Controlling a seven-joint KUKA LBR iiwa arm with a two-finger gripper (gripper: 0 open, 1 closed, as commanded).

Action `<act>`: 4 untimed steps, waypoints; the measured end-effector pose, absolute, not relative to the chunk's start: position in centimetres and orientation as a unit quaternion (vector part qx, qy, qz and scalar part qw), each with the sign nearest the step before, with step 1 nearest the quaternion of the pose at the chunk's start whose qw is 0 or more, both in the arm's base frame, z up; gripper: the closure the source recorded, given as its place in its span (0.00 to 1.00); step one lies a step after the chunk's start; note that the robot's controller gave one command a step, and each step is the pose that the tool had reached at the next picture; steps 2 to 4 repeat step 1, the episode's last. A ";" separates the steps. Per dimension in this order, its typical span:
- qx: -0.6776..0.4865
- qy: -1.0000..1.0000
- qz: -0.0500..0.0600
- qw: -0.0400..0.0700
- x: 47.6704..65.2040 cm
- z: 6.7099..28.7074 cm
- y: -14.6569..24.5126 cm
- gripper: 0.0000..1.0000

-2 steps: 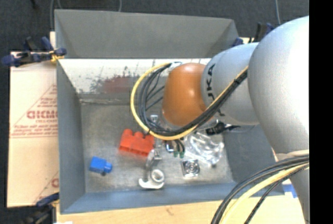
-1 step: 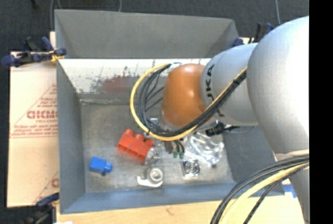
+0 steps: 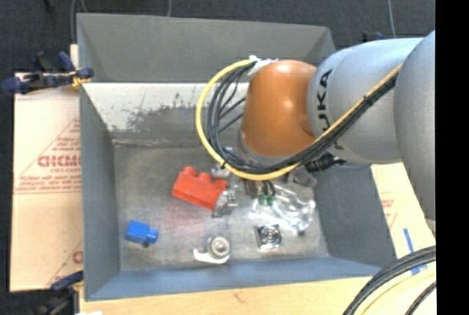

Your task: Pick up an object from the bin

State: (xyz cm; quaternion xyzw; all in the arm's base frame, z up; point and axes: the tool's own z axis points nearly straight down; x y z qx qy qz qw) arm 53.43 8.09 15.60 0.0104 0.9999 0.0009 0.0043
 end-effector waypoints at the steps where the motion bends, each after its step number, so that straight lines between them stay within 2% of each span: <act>1: -0.001 1.000 0.001 0.006 54.2 24.7 9.1 1.00; 4: -0.001 1.000 0.001 0.006 54.2 24.7 9.1 1.00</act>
Offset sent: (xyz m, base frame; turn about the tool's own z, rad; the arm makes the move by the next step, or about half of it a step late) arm 0.0052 0.0095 0.0853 -0.0196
